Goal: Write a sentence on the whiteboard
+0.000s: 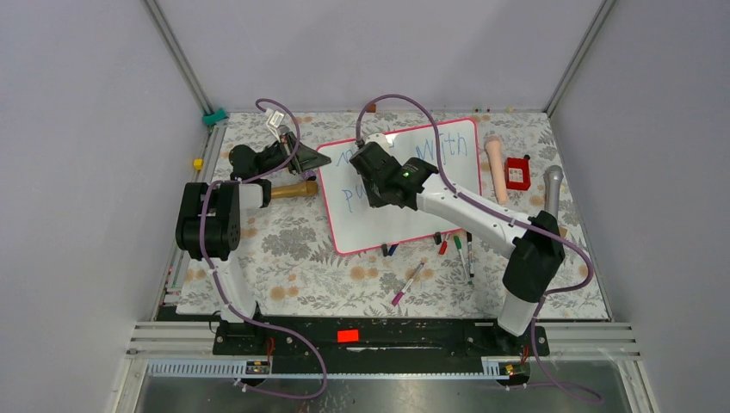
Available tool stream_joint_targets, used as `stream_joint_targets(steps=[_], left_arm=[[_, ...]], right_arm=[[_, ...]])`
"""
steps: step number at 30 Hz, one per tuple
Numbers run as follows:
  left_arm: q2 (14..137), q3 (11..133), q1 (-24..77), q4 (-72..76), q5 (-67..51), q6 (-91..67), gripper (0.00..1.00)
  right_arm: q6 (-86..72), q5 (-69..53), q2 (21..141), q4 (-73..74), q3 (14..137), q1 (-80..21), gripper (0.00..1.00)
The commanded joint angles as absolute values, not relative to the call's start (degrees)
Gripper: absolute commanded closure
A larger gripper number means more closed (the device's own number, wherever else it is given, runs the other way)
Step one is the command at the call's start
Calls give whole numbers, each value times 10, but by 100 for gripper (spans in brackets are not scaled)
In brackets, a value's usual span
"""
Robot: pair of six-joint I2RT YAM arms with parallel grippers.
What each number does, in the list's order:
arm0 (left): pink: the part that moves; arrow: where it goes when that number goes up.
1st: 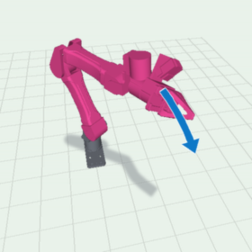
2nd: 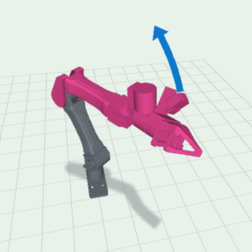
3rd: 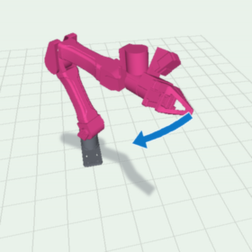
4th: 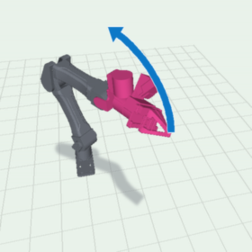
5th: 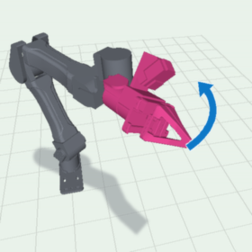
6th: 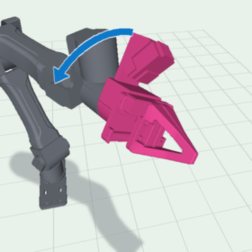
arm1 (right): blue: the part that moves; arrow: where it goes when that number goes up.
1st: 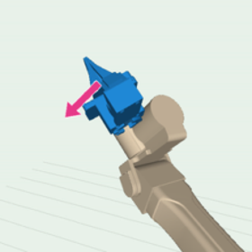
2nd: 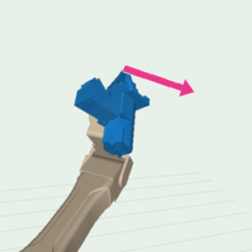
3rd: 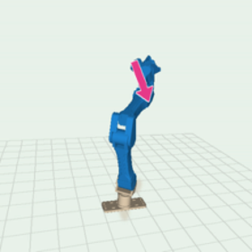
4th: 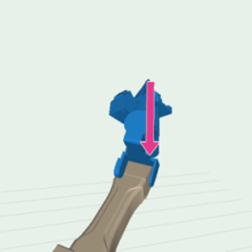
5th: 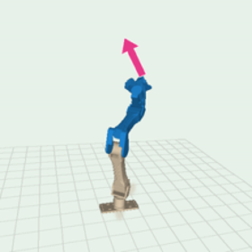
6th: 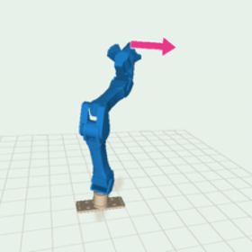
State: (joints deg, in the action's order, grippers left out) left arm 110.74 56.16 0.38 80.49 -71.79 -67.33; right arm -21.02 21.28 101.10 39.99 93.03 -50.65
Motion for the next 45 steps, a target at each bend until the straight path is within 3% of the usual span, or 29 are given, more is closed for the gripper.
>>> stream_joint_targets(steps=[1,45], left_arm=[[1092,580,6,848,-739,-675,100],[1091,580,6,848,-739,-674,100]], right_arm=[[-210,234,1014,394,962,-501,100],[-218,180,1018,406,955,-483,100]])
